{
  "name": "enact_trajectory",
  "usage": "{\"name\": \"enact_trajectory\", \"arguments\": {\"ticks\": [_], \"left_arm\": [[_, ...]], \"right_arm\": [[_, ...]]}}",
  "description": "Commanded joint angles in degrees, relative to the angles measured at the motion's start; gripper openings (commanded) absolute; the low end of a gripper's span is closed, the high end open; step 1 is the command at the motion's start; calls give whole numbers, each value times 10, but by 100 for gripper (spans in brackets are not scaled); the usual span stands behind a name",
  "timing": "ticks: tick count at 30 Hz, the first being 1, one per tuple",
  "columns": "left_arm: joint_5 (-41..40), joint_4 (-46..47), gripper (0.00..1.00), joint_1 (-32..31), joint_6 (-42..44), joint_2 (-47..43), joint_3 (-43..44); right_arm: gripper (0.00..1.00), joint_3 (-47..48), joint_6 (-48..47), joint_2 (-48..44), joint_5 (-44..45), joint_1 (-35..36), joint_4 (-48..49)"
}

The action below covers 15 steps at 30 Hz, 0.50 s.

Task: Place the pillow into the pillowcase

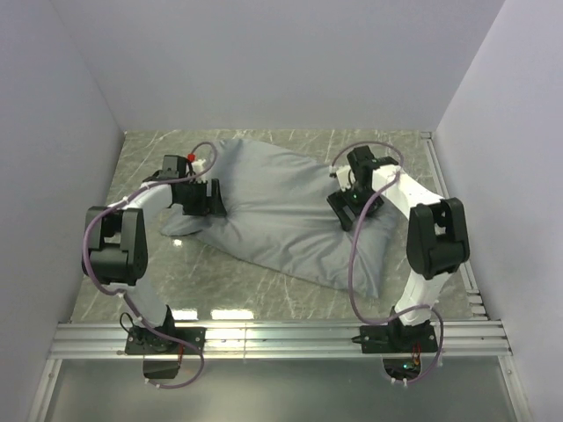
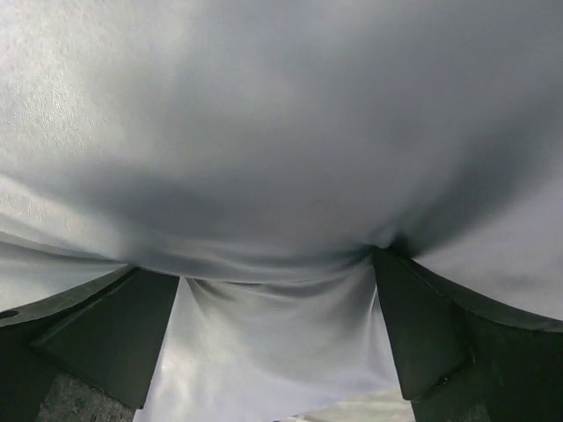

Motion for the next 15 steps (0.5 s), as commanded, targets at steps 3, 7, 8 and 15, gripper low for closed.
{"name": "enact_trajectory", "arguments": {"ticks": [3,7,8,15], "left_arm": [[-20,16,85,79,-29,42,98],[-6,-30,93,98,0,20,184],[-14,-60,95,98,17,4,220],[-59,-190,99,103,63,-62,319]], "right_arm": [[98,116,-3,45,29,-7,60],[100,188,-4,6,36,-20,30],[100,198,0,-23,28,-28,17],[100,215,31,-171,-63,-49,-59]]}}
